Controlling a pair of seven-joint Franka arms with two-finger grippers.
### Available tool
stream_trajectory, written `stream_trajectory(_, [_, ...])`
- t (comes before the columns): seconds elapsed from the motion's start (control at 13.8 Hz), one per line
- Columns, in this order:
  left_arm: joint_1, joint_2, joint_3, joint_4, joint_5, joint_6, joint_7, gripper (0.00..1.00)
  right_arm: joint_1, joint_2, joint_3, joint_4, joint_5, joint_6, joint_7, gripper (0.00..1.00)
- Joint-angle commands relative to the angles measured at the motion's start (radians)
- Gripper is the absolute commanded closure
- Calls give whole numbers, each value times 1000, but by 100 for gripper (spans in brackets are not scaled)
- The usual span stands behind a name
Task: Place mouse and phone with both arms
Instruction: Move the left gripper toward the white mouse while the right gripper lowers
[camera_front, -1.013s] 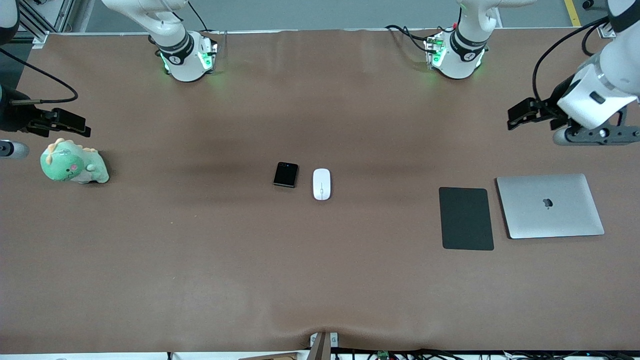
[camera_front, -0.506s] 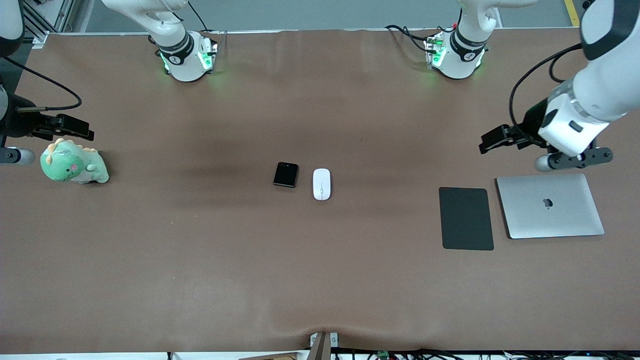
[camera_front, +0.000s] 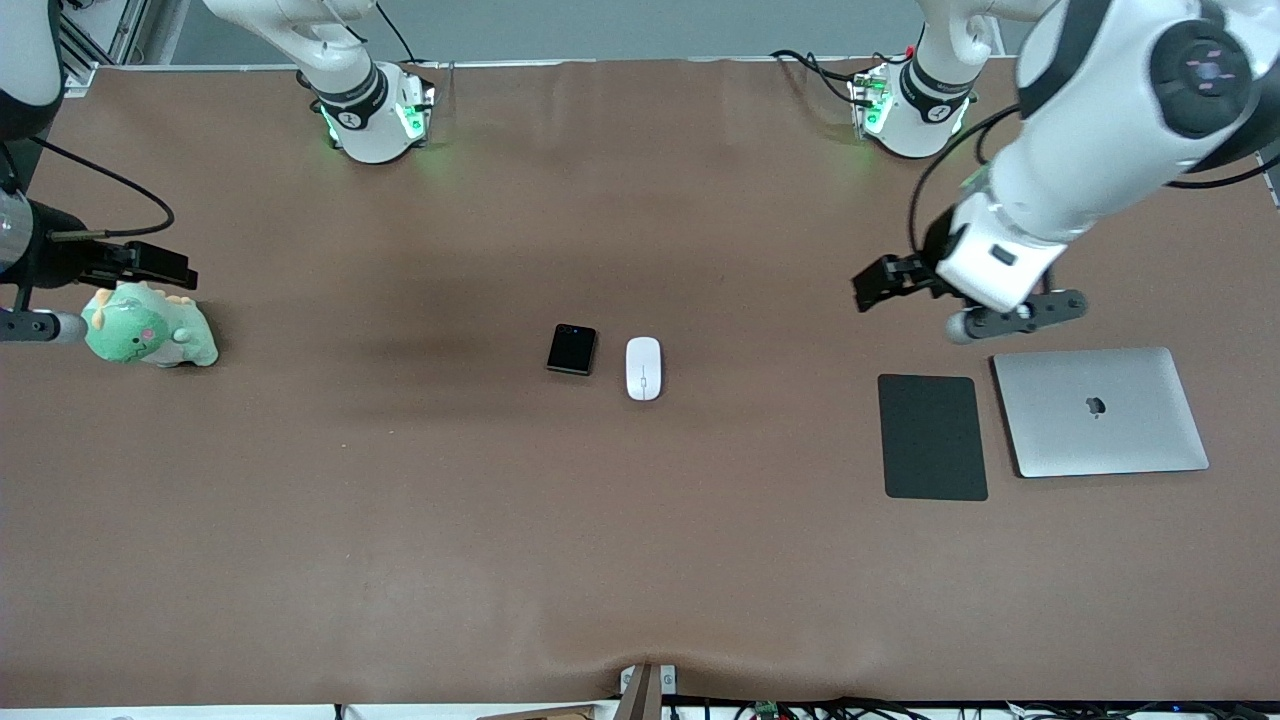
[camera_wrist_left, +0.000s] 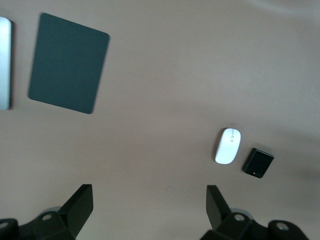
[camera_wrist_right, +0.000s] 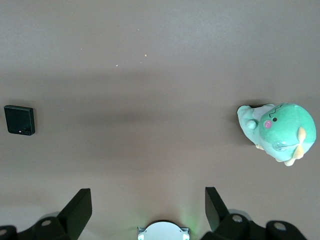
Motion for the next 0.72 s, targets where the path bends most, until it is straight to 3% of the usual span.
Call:
stream_trajectory(0.0, [-41, 59, 4, 31, -12, 52, -48, 0, 9, 37, 4, 11, 1, 9, 4, 0])
stream_trajectory(0.65, [-180, 130, 6, 60, 2, 132, -225, 0, 49, 54, 6, 8, 5, 20, 87, 0])
